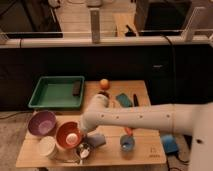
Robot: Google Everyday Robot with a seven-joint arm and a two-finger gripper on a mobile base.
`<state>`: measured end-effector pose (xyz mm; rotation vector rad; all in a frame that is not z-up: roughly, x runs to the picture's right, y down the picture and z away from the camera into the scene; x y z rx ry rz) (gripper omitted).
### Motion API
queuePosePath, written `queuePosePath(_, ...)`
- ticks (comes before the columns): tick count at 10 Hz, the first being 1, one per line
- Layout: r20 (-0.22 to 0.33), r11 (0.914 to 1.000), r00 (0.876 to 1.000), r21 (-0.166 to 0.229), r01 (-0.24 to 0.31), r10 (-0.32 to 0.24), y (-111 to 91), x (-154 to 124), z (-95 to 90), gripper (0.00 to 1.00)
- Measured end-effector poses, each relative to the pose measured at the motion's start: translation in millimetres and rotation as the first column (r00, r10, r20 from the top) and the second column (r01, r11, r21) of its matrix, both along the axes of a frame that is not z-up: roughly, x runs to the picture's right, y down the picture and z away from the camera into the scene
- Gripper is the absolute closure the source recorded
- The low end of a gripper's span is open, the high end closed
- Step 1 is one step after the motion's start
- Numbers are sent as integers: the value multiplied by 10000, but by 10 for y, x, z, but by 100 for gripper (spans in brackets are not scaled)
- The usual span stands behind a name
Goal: Stack bowls on top of each other
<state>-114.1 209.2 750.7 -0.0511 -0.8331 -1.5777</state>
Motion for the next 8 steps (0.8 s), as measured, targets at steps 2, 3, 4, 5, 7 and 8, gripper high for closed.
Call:
queuePosePath(2, 933, 9951, 9908, -164, -972, 983, -263, 252, -340, 100)
queuePosePath(3, 1094, 9929, 9869, -211, -1167, 1183, -318, 287, -430, 100)
queuePosePath(4, 1258, 9899, 9819, -278, -1391, 1415, -349, 304, -514, 100)
queuePosePath(5, 1413, 9865, 9764, -351, -1601, 1635, -343, 306, -570, 100)
queuePosePath(7, 1498, 9824, 9710, -418, -1819, 1861, -243, 248, -590, 100)
queuePosePath(8, 1479, 9825, 9714, -428, -1815, 1859, -220, 179, -593, 100)
